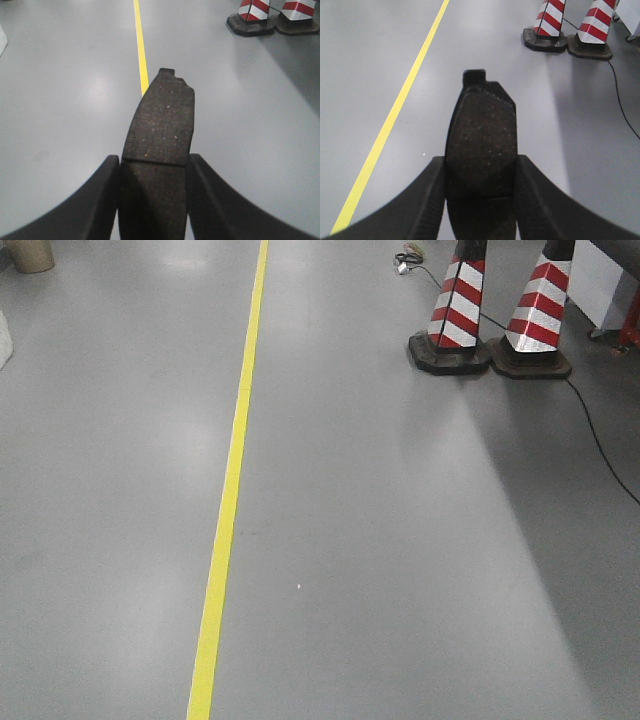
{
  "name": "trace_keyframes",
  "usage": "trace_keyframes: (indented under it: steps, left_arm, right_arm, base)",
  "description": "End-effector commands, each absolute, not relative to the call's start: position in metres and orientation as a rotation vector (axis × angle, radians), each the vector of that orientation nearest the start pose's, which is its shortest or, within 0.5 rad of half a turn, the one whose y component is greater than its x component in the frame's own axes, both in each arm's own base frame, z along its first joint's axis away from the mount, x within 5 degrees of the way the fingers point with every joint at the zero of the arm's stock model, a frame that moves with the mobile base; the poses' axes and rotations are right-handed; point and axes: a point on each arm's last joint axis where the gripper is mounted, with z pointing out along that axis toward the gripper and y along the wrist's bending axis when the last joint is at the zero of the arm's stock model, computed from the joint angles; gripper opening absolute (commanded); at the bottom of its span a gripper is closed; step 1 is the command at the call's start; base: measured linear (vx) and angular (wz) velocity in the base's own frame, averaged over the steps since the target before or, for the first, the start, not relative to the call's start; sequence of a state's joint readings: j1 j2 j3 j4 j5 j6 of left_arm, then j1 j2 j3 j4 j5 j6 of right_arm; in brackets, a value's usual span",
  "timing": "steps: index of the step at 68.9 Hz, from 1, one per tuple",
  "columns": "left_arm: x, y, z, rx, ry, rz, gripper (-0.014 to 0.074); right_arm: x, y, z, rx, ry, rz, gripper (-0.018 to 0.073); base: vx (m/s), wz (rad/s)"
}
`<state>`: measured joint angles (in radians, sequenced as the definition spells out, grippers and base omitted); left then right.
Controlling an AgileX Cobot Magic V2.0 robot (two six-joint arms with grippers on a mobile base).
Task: Move and align brake pads A on conveyor
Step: 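Drive past the striped cones toward the black conveyor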
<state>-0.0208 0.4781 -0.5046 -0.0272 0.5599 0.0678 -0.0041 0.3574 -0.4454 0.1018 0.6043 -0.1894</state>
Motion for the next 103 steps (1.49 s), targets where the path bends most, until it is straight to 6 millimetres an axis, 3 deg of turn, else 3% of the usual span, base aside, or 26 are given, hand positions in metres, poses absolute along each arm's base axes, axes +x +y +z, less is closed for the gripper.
trace_keyframes:
  steps: [1, 103]
  left_arm:
    - [0.0988, -0.0035, 0.3155, 0.063, 1.898, -0.006, 0.0146]
    - [0.099, -0.0035, 0.3155, 0.063, 1.898, -0.006, 0.0146]
  right_arm:
    - [0.0778, 0.0039, 0.3028, -0.13, 1.876, -0.034, 0.0014]
    - [0.0778, 0.0039, 0.3028, -0.13, 1.876, -0.034, 0.0014]
  base:
    - [0.6, 0.0]
    - [0.6, 0.0]
